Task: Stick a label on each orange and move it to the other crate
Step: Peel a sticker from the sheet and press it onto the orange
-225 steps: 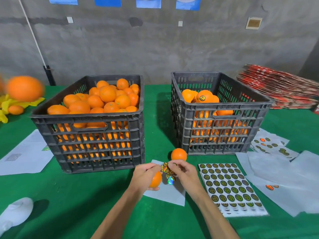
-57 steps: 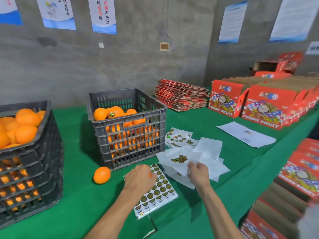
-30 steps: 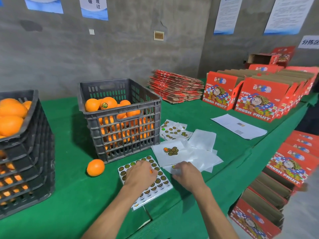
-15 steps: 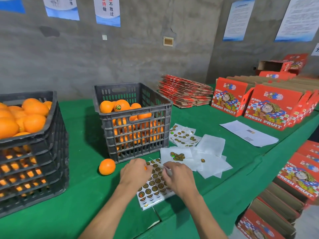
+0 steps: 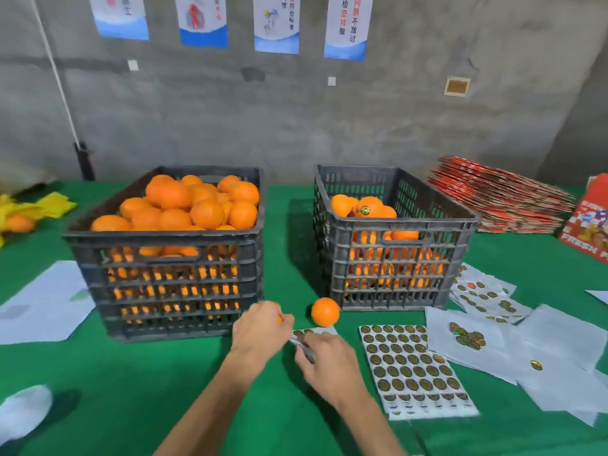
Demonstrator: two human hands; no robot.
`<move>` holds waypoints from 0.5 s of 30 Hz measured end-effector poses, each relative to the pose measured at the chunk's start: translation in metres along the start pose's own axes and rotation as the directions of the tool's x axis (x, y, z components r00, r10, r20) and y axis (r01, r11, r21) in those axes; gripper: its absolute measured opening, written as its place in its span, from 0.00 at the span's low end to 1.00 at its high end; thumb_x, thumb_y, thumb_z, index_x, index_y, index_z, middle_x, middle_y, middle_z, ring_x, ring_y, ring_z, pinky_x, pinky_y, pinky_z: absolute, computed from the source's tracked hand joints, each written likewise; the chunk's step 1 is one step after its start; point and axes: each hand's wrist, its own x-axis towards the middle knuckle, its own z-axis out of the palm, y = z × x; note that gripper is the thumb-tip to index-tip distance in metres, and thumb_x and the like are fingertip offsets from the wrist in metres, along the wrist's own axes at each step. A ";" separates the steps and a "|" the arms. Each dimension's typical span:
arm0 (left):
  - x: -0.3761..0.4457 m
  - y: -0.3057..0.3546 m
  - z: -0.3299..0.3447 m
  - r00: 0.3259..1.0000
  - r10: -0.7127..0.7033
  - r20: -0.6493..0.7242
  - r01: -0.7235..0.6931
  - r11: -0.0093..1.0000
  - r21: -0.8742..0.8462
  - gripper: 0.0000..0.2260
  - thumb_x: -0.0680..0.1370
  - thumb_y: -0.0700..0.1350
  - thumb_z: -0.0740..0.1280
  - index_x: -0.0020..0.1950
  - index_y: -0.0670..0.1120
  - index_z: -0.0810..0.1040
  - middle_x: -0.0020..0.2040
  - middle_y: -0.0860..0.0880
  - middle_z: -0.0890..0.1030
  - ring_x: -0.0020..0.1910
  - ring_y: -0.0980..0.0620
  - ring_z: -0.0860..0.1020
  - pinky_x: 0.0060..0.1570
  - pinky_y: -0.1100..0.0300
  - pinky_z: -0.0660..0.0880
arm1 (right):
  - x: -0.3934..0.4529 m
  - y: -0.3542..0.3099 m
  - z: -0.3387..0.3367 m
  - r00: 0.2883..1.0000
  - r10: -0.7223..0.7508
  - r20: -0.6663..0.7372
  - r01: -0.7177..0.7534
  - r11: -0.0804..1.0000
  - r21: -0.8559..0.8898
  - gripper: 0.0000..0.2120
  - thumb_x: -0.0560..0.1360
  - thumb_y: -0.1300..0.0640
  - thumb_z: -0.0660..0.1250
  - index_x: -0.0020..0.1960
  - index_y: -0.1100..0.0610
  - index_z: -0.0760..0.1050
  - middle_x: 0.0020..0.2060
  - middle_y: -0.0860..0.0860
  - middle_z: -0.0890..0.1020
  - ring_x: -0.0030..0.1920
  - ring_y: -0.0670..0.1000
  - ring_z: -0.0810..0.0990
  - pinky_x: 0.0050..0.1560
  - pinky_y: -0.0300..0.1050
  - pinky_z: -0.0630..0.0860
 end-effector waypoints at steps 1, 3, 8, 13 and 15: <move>-0.001 -0.011 -0.003 1.000 -0.025 -0.001 0.025 1.000 0.004 0.14 0.78 0.54 0.63 0.40 0.45 0.78 0.38 0.49 0.80 0.39 0.44 0.79 0.40 0.55 0.74 | 0.002 -0.011 0.007 1.000 -0.003 0.031 0.003 1.000 0.021 0.14 0.80 0.45 0.57 0.51 0.51 0.78 0.44 0.51 0.83 0.46 0.56 0.80 0.43 0.51 0.72; -0.002 -0.031 -0.007 0.998 -0.069 0.006 0.069 0.998 0.005 0.15 0.78 0.53 0.63 0.38 0.44 0.77 0.35 0.50 0.78 0.35 0.46 0.77 0.36 0.56 0.71 | 0.006 -0.031 0.018 0.993 0.028 0.115 -0.039 0.994 0.097 0.15 0.80 0.43 0.56 0.55 0.51 0.77 0.48 0.50 0.84 0.50 0.55 0.80 0.46 0.50 0.72; -0.005 -0.063 -0.003 0.985 -0.153 0.081 0.158 0.985 -0.066 0.17 0.80 0.52 0.62 0.34 0.46 0.69 0.31 0.49 0.75 0.29 0.48 0.71 0.31 0.58 0.68 | 0.009 -0.053 0.023 0.958 0.078 0.275 -0.173 0.924 0.341 0.18 0.85 0.46 0.54 0.40 0.52 0.71 0.38 0.52 0.80 0.41 0.55 0.76 0.46 0.56 0.75; -0.007 -0.070 0.002 0.976 -0.093 0.197 0.107 0.992 -0.061 0.11 0.80 0.48 0.61 0.44 0.49 0.82 0.36 0.52 0.83 0.31 0.51 0.75 0.34 0.60 0.72 | 0.028 -0.028 0.020 0.935 0.236 0.264 -0.307 0.912 0.272 0.08 0.82 0.56 0.63 0.51 0.56 0.80 0.49 0.52 0.82 0.48 0.53 0.80 0.54 0.53 0.78; -0.006 -0.066 0.001 0.964 -0.049 0.260 0.057 0.998 -0.024 0.12 0.79 0.46 0.60 0.44 0.52 0.83 0.42 0.54 0.85 0.37 0.50 0.78 0.41 0.58 0.77 | 0.030 -0.021 0.022 0.896 0.256 0.362 -0.337 0.924 0.181 0.08 0.80 0.51 0.69 0.51 0.55 0.79 0.51 0.52 0.78 0.50 0.54 0.78 0.55 0.51 0.77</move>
